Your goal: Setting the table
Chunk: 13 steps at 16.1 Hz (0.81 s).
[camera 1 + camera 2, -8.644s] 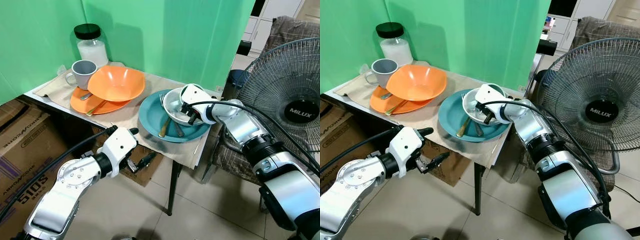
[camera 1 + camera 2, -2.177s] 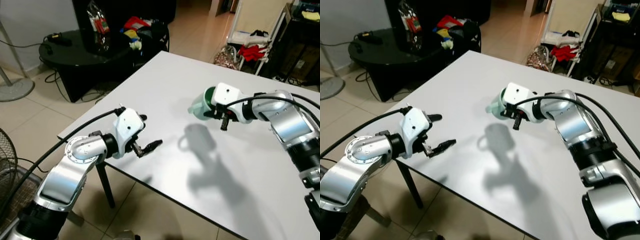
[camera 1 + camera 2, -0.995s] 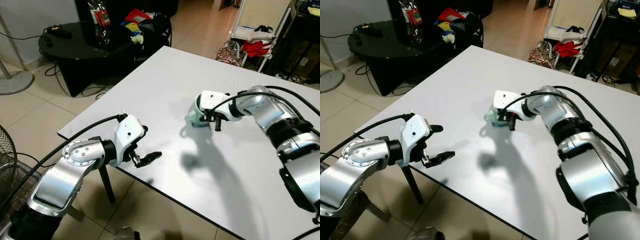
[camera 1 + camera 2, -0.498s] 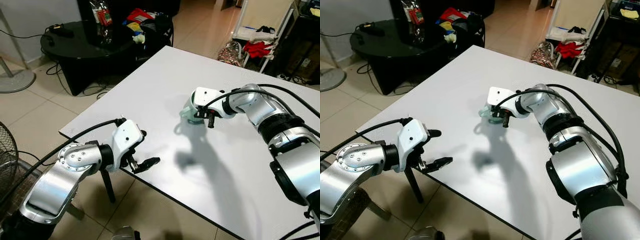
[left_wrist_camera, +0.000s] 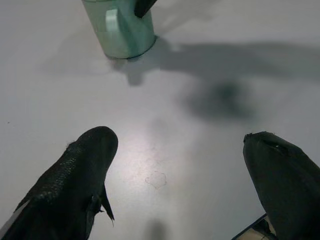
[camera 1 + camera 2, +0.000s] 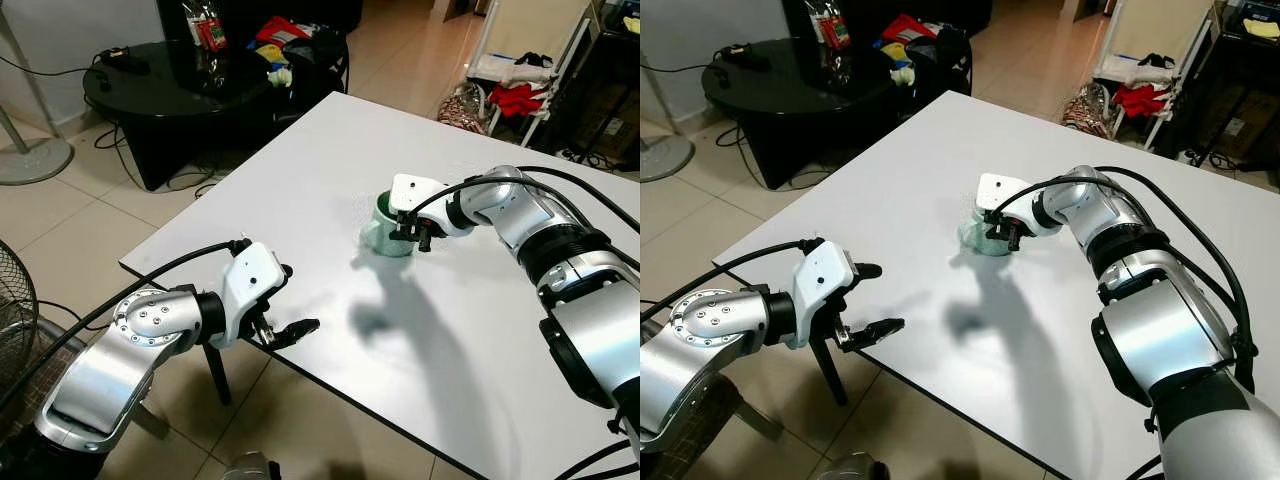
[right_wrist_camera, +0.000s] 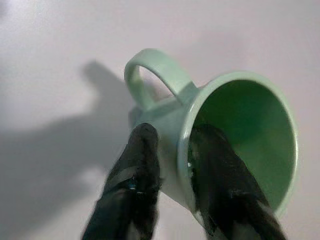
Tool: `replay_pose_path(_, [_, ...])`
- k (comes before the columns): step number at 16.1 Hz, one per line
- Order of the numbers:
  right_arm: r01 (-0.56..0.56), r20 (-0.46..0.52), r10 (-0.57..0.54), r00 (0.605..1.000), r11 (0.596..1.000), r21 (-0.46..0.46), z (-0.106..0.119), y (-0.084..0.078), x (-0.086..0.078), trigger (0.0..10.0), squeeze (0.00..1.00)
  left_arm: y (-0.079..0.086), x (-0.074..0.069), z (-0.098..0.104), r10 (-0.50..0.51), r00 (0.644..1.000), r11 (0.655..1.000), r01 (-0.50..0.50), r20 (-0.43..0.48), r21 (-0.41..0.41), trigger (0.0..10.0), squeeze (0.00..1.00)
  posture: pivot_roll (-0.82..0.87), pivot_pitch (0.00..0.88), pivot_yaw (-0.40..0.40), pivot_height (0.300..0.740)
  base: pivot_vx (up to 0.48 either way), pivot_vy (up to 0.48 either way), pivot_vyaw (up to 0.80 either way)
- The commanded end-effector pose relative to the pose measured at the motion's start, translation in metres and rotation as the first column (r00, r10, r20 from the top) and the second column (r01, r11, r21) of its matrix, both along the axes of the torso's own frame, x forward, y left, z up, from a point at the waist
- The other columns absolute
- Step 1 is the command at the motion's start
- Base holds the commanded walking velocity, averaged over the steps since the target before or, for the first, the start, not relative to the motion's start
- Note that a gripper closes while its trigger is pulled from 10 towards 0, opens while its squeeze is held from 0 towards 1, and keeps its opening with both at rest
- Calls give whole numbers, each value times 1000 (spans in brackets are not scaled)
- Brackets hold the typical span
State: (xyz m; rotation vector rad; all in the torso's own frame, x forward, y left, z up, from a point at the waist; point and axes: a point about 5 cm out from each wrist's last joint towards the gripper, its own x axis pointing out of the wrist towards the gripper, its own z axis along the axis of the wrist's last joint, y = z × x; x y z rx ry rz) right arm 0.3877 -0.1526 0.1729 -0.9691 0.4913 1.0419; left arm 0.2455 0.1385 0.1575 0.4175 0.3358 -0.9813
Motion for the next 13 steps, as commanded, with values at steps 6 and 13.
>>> replay_pose_path(6, [-94, 111, 85, 990, 992, 83, 52, -17, 2, 10000, 1000, 8, 3, 10, 30, 999, 999, -29, 27, -25, 10000, 0, 115, 0, -34, 740, 0, 0, 0])
replay_pose_path(13, [6, 234, -248, 940, 698, 716, 50, -23, -67, 10000, 1000, 6, 10, 7, 204, 976, 973, -194, 74, -123, 10000, 0, 50, 0, 54, 740, 0, 0, 0])
